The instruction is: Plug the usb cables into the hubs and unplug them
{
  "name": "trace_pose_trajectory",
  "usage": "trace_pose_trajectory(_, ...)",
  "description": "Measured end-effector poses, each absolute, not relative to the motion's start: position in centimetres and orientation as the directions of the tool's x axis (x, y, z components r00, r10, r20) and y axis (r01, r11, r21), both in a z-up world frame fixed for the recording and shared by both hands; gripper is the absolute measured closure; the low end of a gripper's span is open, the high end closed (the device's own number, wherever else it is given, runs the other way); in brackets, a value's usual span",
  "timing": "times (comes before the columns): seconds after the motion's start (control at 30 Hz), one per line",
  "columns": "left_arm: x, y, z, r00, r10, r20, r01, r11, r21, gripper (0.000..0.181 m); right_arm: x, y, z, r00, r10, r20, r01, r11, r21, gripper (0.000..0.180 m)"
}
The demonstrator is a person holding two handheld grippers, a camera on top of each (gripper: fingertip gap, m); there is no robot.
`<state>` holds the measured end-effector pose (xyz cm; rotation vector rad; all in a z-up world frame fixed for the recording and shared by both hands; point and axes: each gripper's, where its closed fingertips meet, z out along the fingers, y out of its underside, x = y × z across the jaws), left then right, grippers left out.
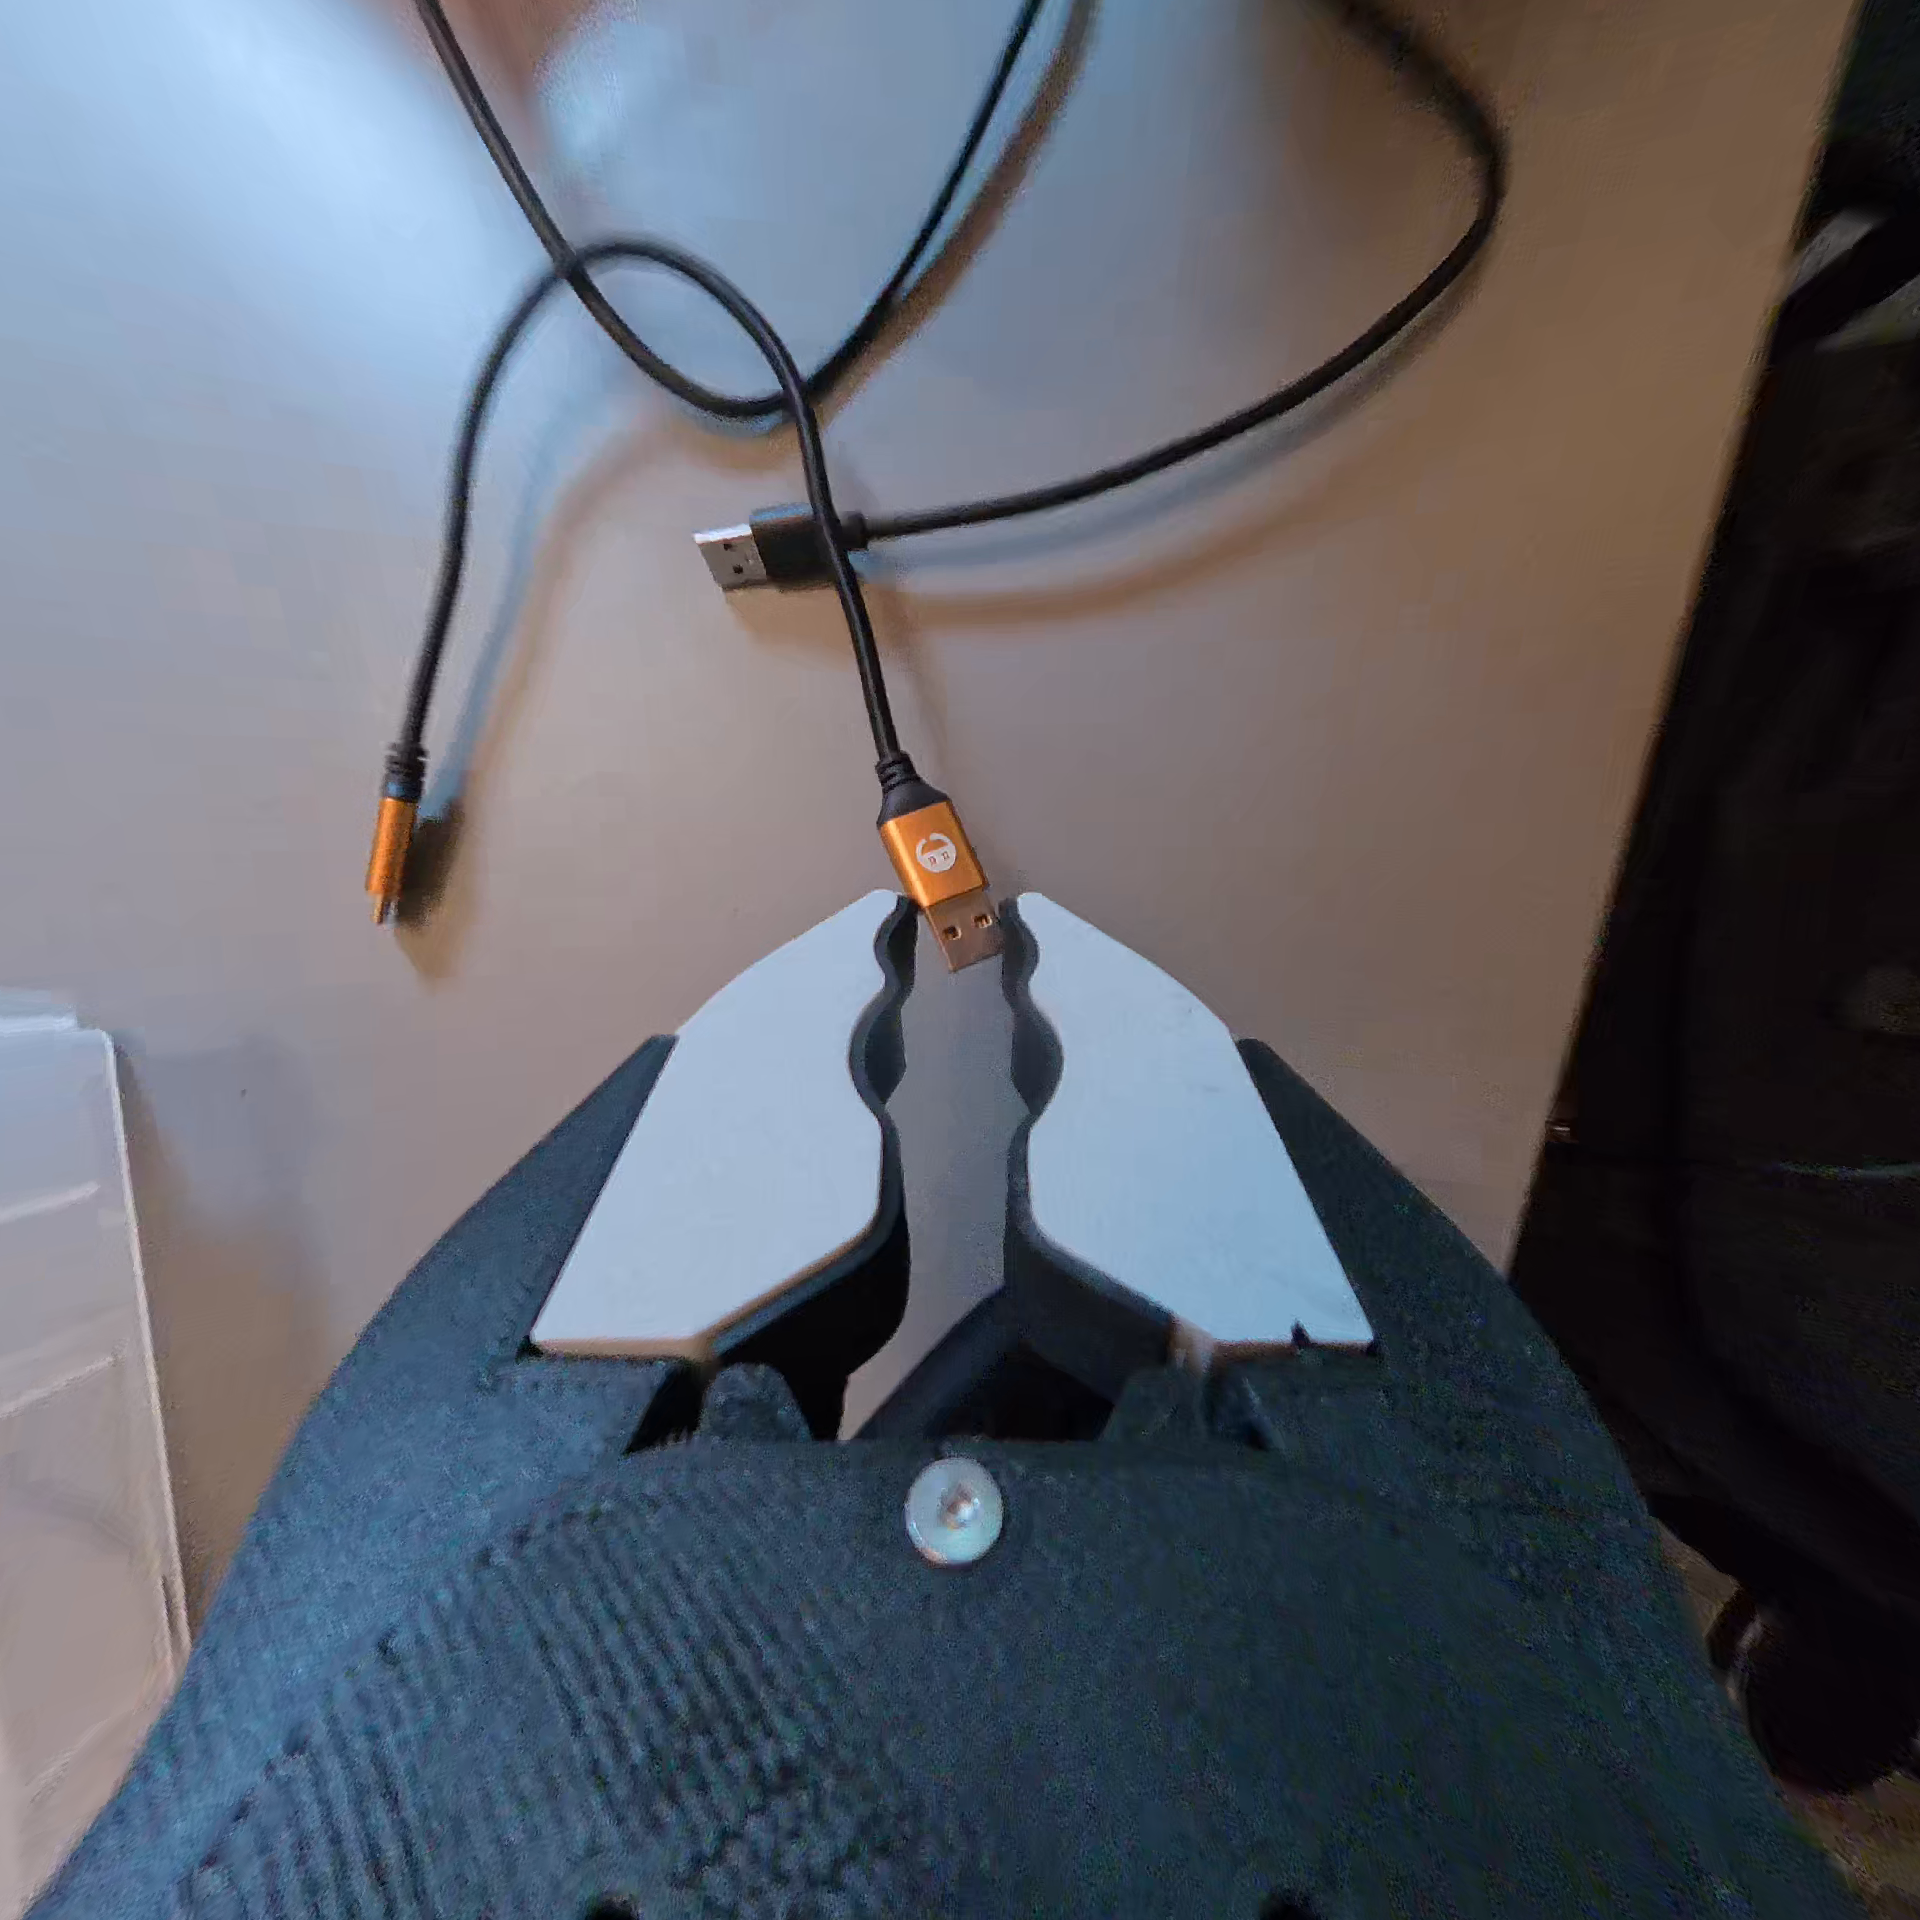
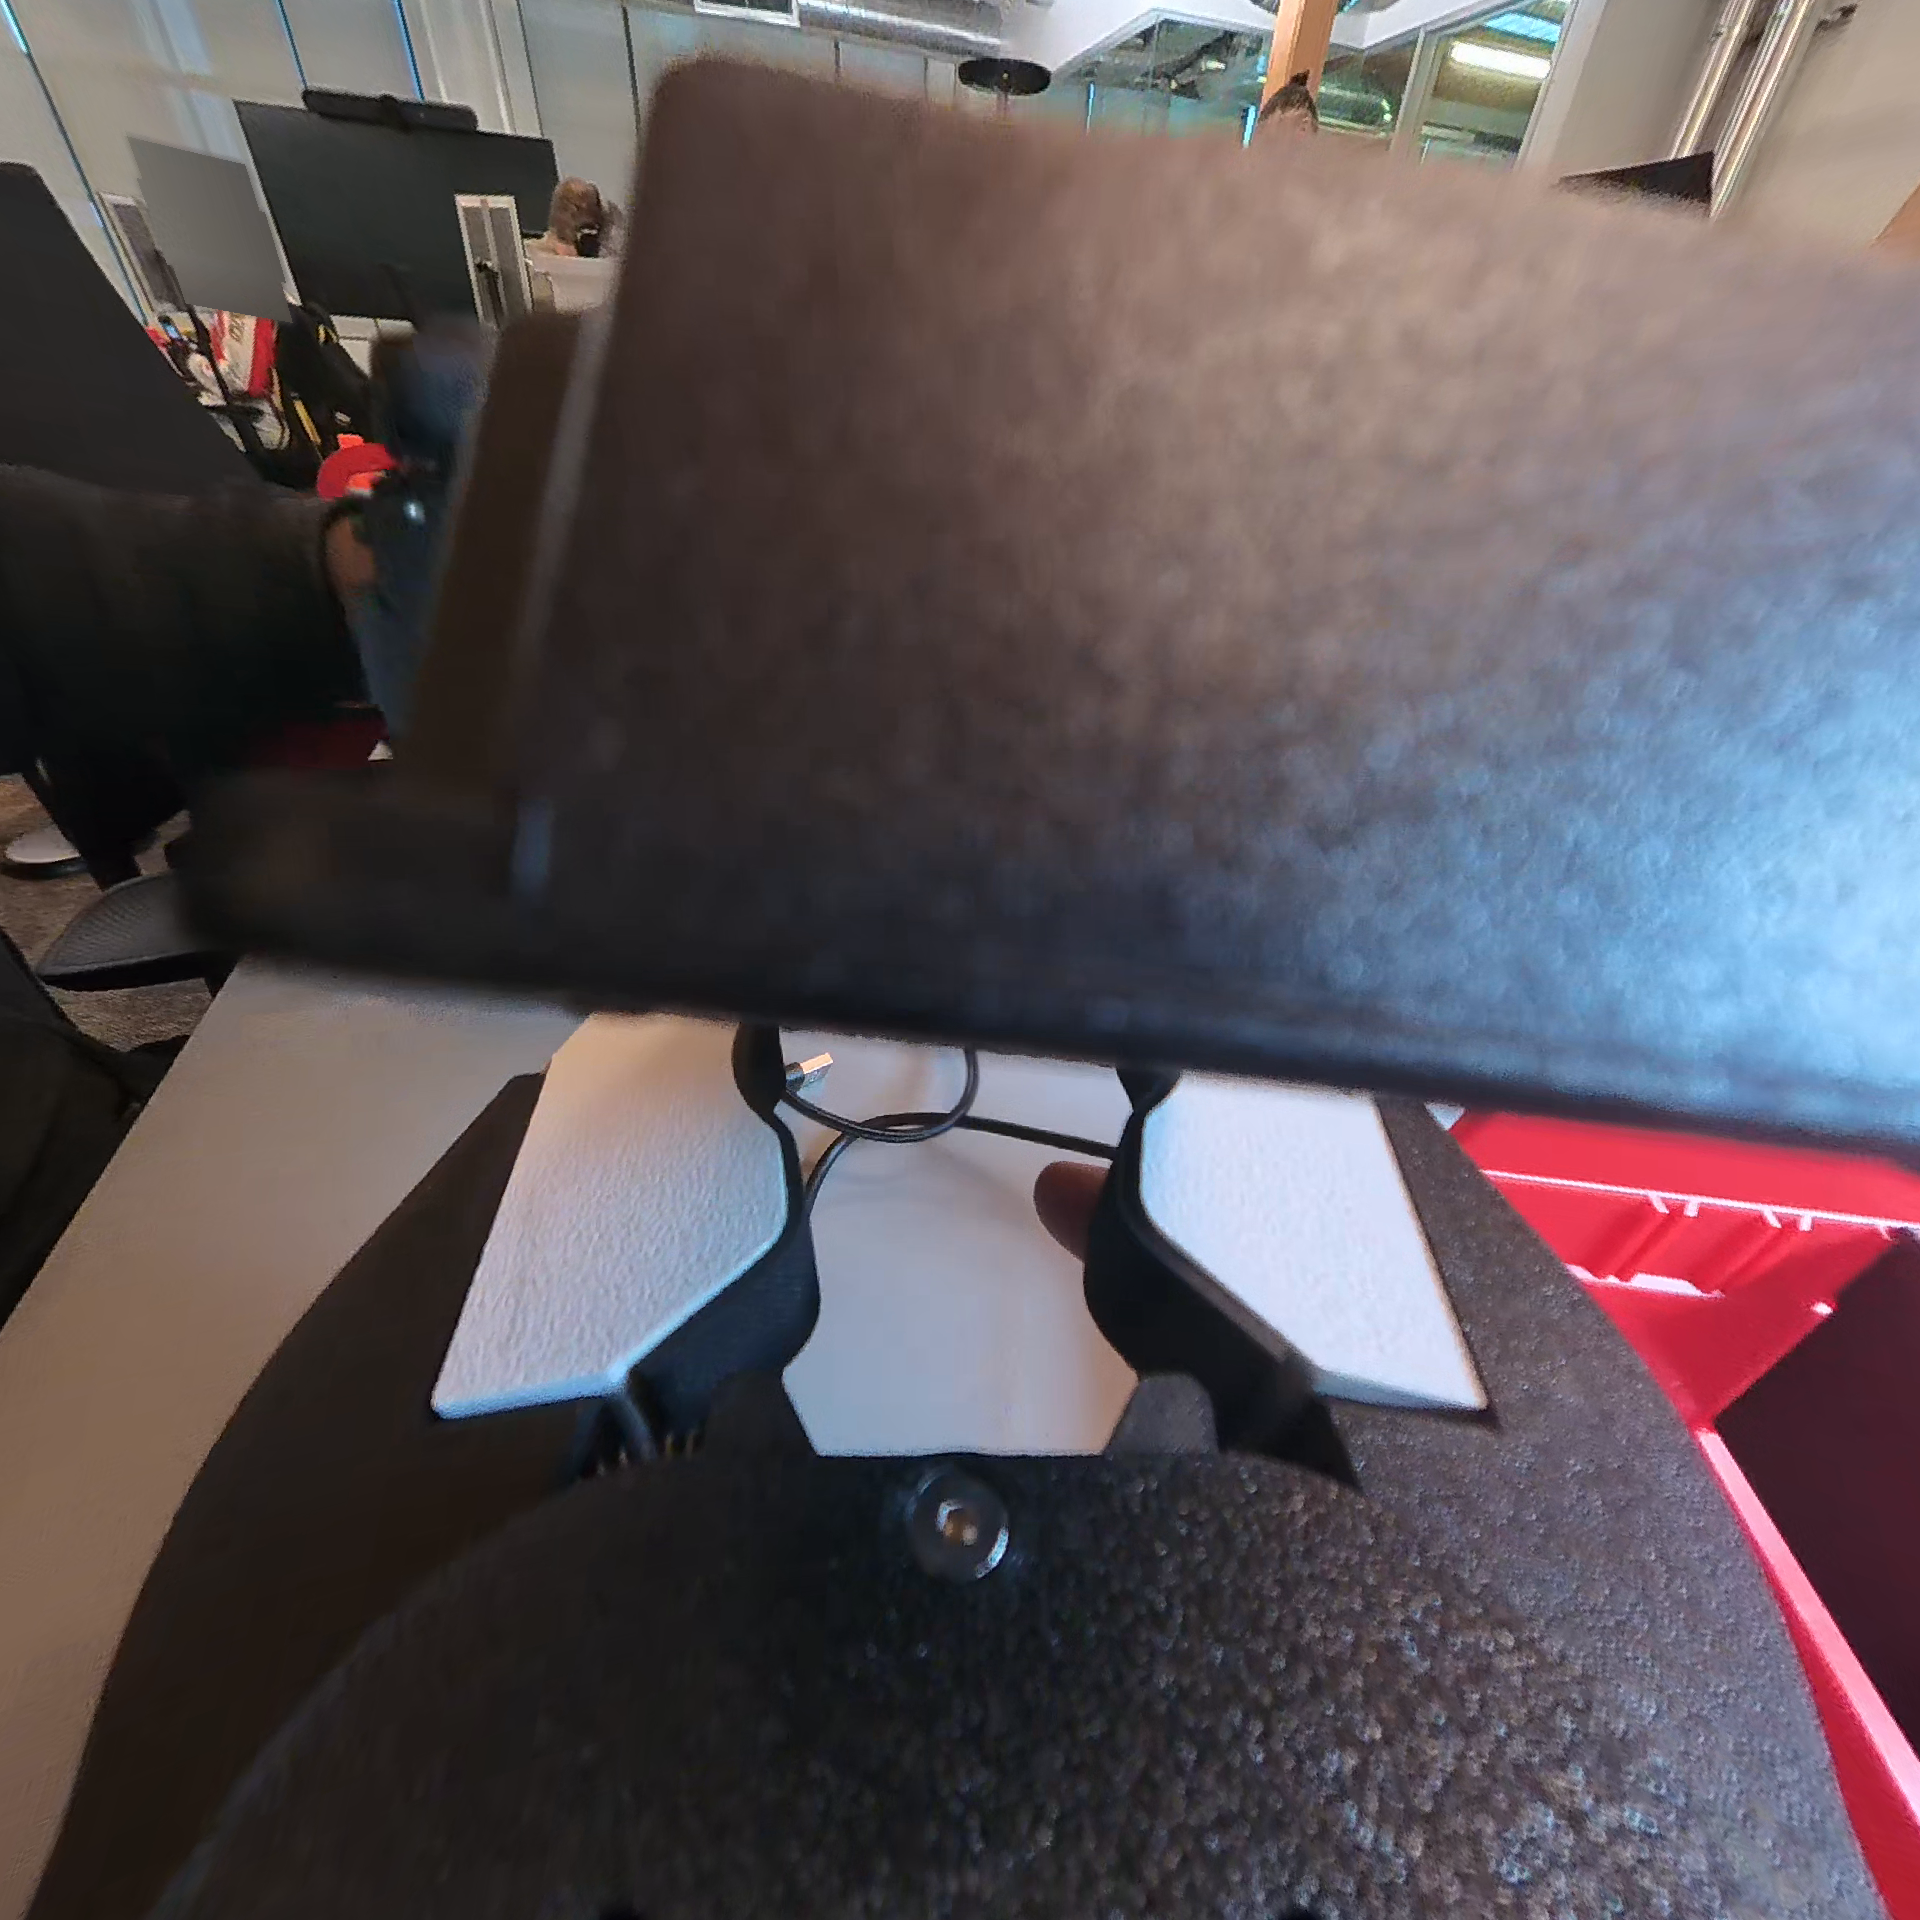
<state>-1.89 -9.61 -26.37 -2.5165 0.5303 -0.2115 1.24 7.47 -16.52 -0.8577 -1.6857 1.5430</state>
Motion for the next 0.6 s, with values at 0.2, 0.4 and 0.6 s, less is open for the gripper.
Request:
trace_pose_trajectory(0.2,-4.1,-11.0,-17.7,0.93,-0.366,-0.024,-0.262,-0.617,-0.742,0.181,1.2,7.7,-16.5,-0.543,0.839,0.042,0.023,0.065,-0.998,0.116)
trace_pose_trajectory(0.4,-5.6,-12.7,-13.6,0.931,-0.317,-0.182,-0.339,-0.562,-0.755,0.181,1.1,7.7,-16.5,-0.539,0.842,0.037,0.027,0.061,-0.998,0.116)
trace_pose_trajectory(0.6,-3.9,-13.7,-20.1,0.931,-0.364,0.01,-0.27,-0.709,-0.651,0.163,1.1,7.6,-16.4,-0.532,0.846,0.041,0.027,0.066,-0.997,0.116)
